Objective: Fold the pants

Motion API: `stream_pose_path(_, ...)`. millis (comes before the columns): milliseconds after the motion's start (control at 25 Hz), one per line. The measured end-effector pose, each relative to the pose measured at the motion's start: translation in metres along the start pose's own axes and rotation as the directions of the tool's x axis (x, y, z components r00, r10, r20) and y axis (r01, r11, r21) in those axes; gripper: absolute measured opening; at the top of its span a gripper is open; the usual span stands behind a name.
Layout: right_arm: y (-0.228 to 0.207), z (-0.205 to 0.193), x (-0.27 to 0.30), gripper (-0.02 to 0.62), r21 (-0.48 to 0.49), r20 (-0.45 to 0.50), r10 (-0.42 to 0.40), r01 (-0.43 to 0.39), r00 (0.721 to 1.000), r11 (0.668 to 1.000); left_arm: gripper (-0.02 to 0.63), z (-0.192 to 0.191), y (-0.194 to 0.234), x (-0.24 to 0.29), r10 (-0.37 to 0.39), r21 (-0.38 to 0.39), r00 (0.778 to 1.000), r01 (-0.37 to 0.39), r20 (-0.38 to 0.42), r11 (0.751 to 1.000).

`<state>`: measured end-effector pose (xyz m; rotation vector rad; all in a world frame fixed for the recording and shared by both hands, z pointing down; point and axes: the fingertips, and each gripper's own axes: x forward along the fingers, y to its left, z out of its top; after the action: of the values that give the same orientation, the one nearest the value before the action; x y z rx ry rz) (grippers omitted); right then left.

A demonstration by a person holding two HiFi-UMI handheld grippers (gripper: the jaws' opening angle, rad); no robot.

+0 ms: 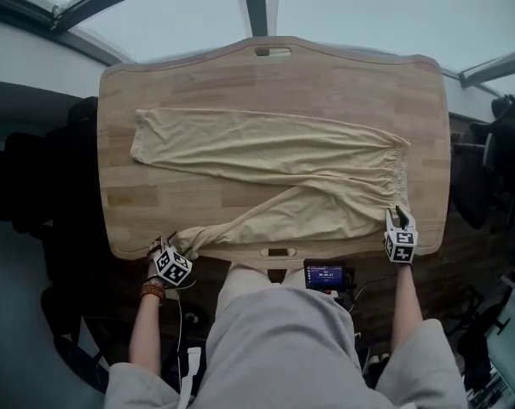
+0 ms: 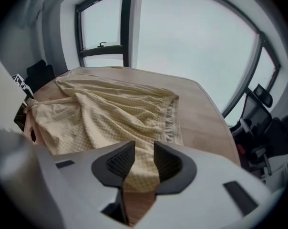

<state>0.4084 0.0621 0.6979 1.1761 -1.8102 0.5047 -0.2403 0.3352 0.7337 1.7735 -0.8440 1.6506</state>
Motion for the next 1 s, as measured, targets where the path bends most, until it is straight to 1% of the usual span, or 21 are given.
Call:
stream_pose_path(40, 0.010, 0.014, 0.001, 0.122, -0.036, 0.025, 0.016, -0.015, 1.000, 0.999, 0.292, 0.000, 0.000, 0.004, 0.029, 0.062, 0.999, -0.028, -0.014, 0.998)
stream_pose_path(80, 0.024, 0.031, 0.002, 0.120, -0.090, 0.052, 0.044, -0.039, 0.998, 0.995, 0.167, 0.000, 0.001, 0.003, 0.047, 0.113, 0.999, -0.045, -0.015, 0.993)
stream_pose_path(120, 0.045, 0.049, 0.004, 0.112, -0.161, 0.076, 0.094, -0.080, 0.993, 0.984, 0.079, 0.002, 0.005, -0.002, 0.040, 0.134, 0.999, -0.039, -0.003, 0.990)
stream_pose_path(160, 0.071, 0.066, 0.005, 0.109, -0.252, 0.091, 0.167, -0.140, 0.982, 0.958, 0.066, 0.005, 0.008, -0.012, -0.012, 0.114, 1.000, 0.010, 0.014, 0.993)
stream_pose_path(200, 0.104, 0.083, 0.007, 0.109, -0.356, 0.093, 0.260, -0.211, 0.961, 0.910, 0.064, 0.009, 0.010, -0.025, -0.116, 0.055, 0.993, 0.114, 0.035, 0.992)
stream_pose_path(240, 0.142, 0.099, 0.007, 0.109, -0.461, 0.082, 0.359, -0.285, 0.930, 0.841, 0.066, 0.015, 0.010, -0.041, -0.261, -0.026, 0.964, 0.262, 0.060, 0.965)
stream_pose_path(280, 0.183, 0.111, 0.006, 0.106, -0.553, 0.055, 0.455, -0.353, 0.889, 0.755, 0.072, 0.020, 0.011, -0.059, -0.405, -0.109, 0.910, 0.414, 0.093, 0.904)
stream_pose_path(320, 0.225, 0.119, 0.005, 0.106, -0.628, 0.017, 0.538, -0.410, 0.843, 0.662, 0.081, 0.025, 0.018, -0.075, -0.501, -0.177, 0.855, 0.518, 0.133, 0.837)
stream_pose_path(360, 0.268, 0.123, 0.002, 0.106, -0.687, -0.027, 0.605, -0.454, 0.796, 0.567, 0.093, 0.028, 0.036, -0.087, -0.520, -0.227, 0.836, 0.549, 0.176, 0.805)
stream_pose_path(400, 0.308, 0.123, 0.000, 0.106, -0.734, -0.071, 0.656, -0.485, 0.752, 0.476, 0.102, 0.028, 0.063, -0.093, -0.468, -0.269, 0.857, 0.513, 0.217, 0.815)
stream_pose_path(440, 0.346, 0.123, -0.003, 0.107, -0.768, -0.112, 0.693, -0.505, 0.712, 0.395, 0.110, 0.025, 0.094, -0.095, -0.373, -0.307, 0.893, 0.439, 0.251, 0.844)
stream_pose_path(480, 0.380, 0.122, -0.005, 0.107, -0.793, -0.146, 0.718, -0.515, 0.680, 0.327, 0.119, 0.018, 0.123, -0.095, -0.275, -0.342, 0.921, 0.361, 0.274, 0.868)
stream_pose_path(520, 0.411, 0.123, -0.007, 0.110, -0.812, -0.173, 0.733, -0.516, 0.658, 0.272, 0.136, 0.008, 0.146, -0.094, -0.196, -0.369, 0.938, 0.296, 0.284, 0.881)
stream_pose_path(600, 0.461, 0.125, -0.005, 0.112, -0.838, -0.213, 0.744, -0.510, 0.633, 0.194, 0.208, -0.017, 0.174, -0.091, -0.093, -0.405, 0.956, 0.205, 0.279, 0.891)
stream_pose_path(680, 0.498, 0.127, -0.001, 0.115, -0.852, -0.250, 0.742, -0.505, 0.622, 0.137, 0.209, -0.035, 0.179, -0.083, -0.050, -0.410, 0.963, 0.159, 0.263, 0.898)
stream_pose_path(720, 0.513, 0.126, 0.001, 0.118, -0.853, -0.272, 0.738, -0.509, 0.618, 0.112, 0.210, -0.039, 0.174, -0.075, -0.042, -0.391, 0.966, 0.142, 0.254, 0.909)
stream_pose_path(800, 0.538, 0.120, 0.006, 0.125, -0.835, -0.337, 0.722, -0.546, 0.605, 0.068, 0.213, -0.035, 0.163, -0.055, -0.012, -0.288, 0.972, 0.081, 0.236, 0.954)
stream_pose_path(840, 0.547, 0.114, 0.009, 0.143, -0.821, -0.376, 0.707, -0.569, 0.600, 0.047, 0.227, -0.028, 0.159, -0.045, 0.007, -0.206, 0.973, 0.042, 0.232, 0.978)
stream_pose_path(880, 0.553, 0.108, 0.012, 0.146, -0.812, -0.410, 0.685, -0.583, 0.602, 0.027, 0.246, -0.019, 0.156, -0.035, 0.023, -0.114, 0.973, 0.004, 0.231, 0.994)
stream_pose_path(920, 0.557, 0.102, 0.015, 0.144, -0.809, -0.435, 0.661, -0.587, 0.611, 0.010, 0.261, -0.010, 0.154, -0.025, 0.032, -0.023, 0.973, -0.028, 0.227, 0.999)
stream_pose_path(1000, 0.559, 0.098, 0.017, 0.086, -0.812, -0.459, 0.630, -0.583, 0.627, -0.012, 0.267, 0.003, 0.150, -0.006, 0.025, 0.144, 0.979, -0.055, 0.201, 0.988)
